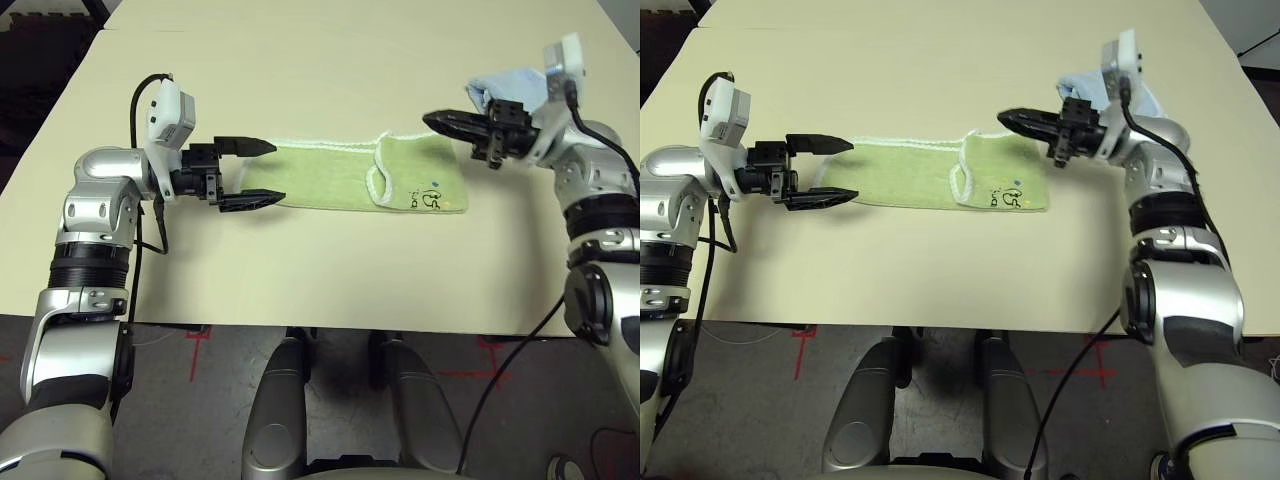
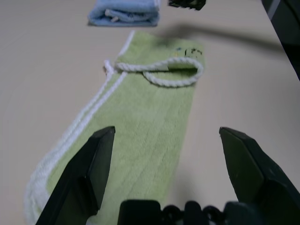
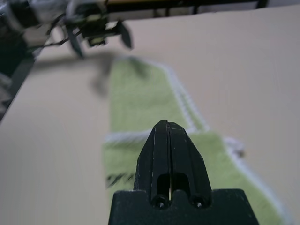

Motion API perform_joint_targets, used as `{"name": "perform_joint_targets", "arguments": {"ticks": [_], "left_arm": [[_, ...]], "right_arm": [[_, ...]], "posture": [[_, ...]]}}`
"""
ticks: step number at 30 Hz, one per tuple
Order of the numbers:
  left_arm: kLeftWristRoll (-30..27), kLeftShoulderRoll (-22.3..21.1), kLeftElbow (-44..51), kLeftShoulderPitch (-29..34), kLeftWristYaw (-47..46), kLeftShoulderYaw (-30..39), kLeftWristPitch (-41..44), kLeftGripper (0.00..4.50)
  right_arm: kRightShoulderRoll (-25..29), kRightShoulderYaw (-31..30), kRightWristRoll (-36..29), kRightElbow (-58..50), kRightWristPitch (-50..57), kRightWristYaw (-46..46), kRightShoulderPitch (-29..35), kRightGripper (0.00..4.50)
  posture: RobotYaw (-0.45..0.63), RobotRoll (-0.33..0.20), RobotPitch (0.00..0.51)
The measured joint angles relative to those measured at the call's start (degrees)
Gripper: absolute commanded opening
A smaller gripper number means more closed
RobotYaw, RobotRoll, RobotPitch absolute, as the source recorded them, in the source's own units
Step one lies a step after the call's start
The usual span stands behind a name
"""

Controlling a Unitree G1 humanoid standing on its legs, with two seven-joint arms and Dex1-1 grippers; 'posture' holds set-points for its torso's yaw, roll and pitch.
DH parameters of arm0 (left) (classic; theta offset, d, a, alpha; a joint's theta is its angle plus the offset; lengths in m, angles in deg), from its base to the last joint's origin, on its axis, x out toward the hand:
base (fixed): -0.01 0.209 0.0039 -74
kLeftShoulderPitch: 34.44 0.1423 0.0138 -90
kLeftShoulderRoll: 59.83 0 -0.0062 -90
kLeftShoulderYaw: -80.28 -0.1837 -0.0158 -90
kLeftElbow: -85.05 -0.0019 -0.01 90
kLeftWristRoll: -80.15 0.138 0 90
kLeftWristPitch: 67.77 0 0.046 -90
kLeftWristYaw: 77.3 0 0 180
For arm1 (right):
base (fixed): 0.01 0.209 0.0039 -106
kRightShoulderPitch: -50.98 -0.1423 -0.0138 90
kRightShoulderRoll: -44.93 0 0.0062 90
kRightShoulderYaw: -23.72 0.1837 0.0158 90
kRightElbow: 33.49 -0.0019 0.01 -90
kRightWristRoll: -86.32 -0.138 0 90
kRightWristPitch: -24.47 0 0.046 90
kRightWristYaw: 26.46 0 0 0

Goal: Fold the towel and set it aside.

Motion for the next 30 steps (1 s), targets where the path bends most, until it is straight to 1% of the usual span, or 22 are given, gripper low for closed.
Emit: {"name": "perform_joint_targets", "arguments": {"ticks": [2, 6, 7, 9, 12, 14, 16, 19, 22, 27, 30], "left_arm": [[0.0, 0.01, -0.02, 0.01, 0.04, 0.0, -0.16, 4.5], [0.0, 0.0, -0.1, 0.03, 0.21, -0.01, -0.37, 4.5], [0.0, 0.0, -0.14, 0.04, 0.25, -0.01, -0.44, 4.5], [0.0, 0.0, -0.21, 0.04, 0.36, -0.01, -0.55, 4.5], [0.01, 0.0, -0.55, 0.03, 0.38, -0.01, -0.87, 4.5], [0.02, 0.0, -1.13, 0.03, 0.37, -0.01, -1.0, 4.5], [0.1, 0.0, -1.67, 0.03, 0.26, -0.01, -0.93, 4.5], [0.76, -0.5, -1.72, 0.03, -0.91, -0.25, 0.33, 4.5], [0.97, -0.77, -1.75, -0.01, -2.2, 0.01, 0.7, 4.5], [0.84, -1.34, -1.92, 0.0, -1.92, 1.04, -2.57, 4.5], [0.41, -2.04, -1.73, 0.44, -2.02, 2.05, -1.7, 4.5]], "right_arm": [[3.74, -2.1, -1.41, -2.91, -0.05, 0.85, 2.5, 0.03], [9.65, -4.48, -3.24, -4.01, -0.83, 1.05, 4.8, 0.03], [10.71, -4.94, -3.46, -4.01, -1.09, 1.08, 5.49, 0.24], [11.48, -5.89, -3.96, -4.05, -1.7, 1.12, 6.04, 0.75], [11.93, -7.4, -4.79, -4.15, -1.88, 1.16, 6.63, 1.79], [11.98, -7.93, -5.0, -4.15, -2.02, 1.17, 6.7, 2.61], [12.03, -8.44, -5.13, -4.15, -2.26, 1.18, 6.72, 3.3], [12.03, -8.98, -5.16, -4.1, -2.41, 1.19, 6.75, 4.47], [11.92, -9.02, -5.16, -3.97, -2.53, 1.21, 6.82, 4.47], [10.81, -9.02, -5.18, -3.98, -2.87, 1.21, 7.16, 4.47], [10.14, -8.93, -5.2, -4.0, -2.39, 1.23, 7.22, 4.47]], "posture": [[0.09, 0.0, 0.285], [0.08, 0.0, 0.284], [0.08, 0.0, 0.283], [0.07, 0.0, 0.282], [0.08, 0.0, 0.282], [0.08, 0.0, 0.282], [0.08, 0.0, 0.283], [0.1, 0.0, 0.288], [0.11, 0.0, 0.29], [0.11, 0.0, 0.29], [0.11, 0.0, 0.292]]}}
